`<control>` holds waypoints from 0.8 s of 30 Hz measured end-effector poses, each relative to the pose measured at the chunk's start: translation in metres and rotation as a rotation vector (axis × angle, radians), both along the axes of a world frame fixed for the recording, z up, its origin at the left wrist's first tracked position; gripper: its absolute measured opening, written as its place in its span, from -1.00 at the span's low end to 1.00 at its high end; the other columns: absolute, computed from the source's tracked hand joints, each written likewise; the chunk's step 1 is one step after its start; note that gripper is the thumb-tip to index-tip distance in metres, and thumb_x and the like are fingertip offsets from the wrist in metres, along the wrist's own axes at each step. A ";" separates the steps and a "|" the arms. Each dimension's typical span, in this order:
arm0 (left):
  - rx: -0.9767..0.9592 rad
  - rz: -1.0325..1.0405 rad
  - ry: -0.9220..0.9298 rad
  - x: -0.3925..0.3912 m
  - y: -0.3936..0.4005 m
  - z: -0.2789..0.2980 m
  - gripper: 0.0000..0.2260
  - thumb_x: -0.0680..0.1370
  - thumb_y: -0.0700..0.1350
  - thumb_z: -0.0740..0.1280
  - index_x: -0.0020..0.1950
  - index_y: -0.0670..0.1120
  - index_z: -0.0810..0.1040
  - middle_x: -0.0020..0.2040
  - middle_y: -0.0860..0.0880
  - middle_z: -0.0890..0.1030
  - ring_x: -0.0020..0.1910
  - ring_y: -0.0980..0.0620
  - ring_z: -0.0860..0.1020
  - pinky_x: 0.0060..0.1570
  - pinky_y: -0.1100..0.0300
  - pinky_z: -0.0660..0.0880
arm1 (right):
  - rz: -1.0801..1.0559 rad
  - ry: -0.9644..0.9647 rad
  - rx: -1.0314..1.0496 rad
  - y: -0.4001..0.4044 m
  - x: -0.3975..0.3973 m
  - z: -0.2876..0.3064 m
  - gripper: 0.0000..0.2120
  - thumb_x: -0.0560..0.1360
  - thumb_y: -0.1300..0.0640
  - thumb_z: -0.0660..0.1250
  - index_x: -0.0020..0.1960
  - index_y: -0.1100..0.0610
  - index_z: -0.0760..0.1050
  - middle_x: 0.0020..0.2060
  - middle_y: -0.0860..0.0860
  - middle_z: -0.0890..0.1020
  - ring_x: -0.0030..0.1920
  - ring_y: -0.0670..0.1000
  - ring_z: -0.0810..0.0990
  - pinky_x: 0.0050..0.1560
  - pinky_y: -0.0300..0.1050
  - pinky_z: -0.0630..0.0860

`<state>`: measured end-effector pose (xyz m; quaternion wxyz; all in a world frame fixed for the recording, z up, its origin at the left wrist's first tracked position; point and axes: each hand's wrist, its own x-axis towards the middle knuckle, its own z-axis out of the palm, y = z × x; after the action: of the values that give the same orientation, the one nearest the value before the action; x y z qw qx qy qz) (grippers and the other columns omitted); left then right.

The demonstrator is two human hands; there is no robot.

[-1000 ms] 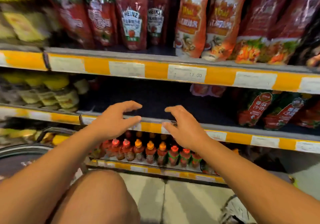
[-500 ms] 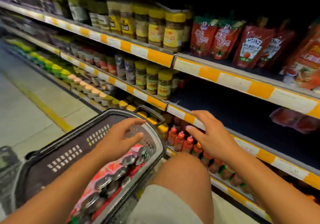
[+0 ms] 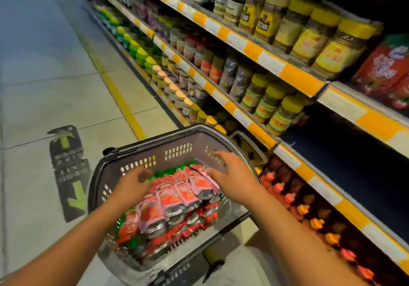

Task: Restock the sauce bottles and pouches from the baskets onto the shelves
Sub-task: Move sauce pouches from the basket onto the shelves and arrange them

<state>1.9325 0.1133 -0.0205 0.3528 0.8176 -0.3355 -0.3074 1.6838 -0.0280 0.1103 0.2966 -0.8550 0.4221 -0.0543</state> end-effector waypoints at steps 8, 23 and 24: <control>0.272 0.087 0.104 -0.002 0.003 -0.043 -0.90 0.45 -0.18 0.39 -0.24 -0.10 0.51 -0.28 -0.03 0.60 -0.25 -0.06 0.56 -0.27 0.12 0.43 | -0.059 0.091 0.288 0.006 0.057 -0.060 -0.42 0.62 -0.01 0.38 0.57 0.08 0.31 0.49 0.09 0.43 0.34 0.16 0.54 0.16 0.04 0.52; 0.382 0.142 0.052 -0.014 0.002 -0.059 -0.42 0.48 -0.08 0.44 0.45 -0.02 0.31 0.01 0.00 0.57 -0.02 -0.08 0.60 0.05 -0.01 0.61 | -0.027 0.323 0.501 0.026 0.099 -0.153 -0.25 0.59 -0.04 0.36 0.66 0.08 0.09 0.56 0.13 0.35 0.46 0.24 0.43 0.39 0.11 0.46; 0.402 0.157 0.078 -0.013 0.001 -0.060 -0.41 0.48 -0.09 0.45 0.45 -0.04 0.28 0.05 -0.03 0.58 0.01 -0.09 0.61 0.07 -0.03 0.61 | -0.033 0.319 0.495 0.026 0.100 -0.155 -0.25 0.59 -0.04 0.37 0.65 0.08 0.10 0.55 0.13 0.36 0.47 0.24 0.41 0.40 0.10 0.45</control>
<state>1.9195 0.1144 -0.0803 0.2183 0.8826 -0.1886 -0.3712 1.7833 -0.0022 -0.0448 0.4248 -0.7475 0.4777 0.1806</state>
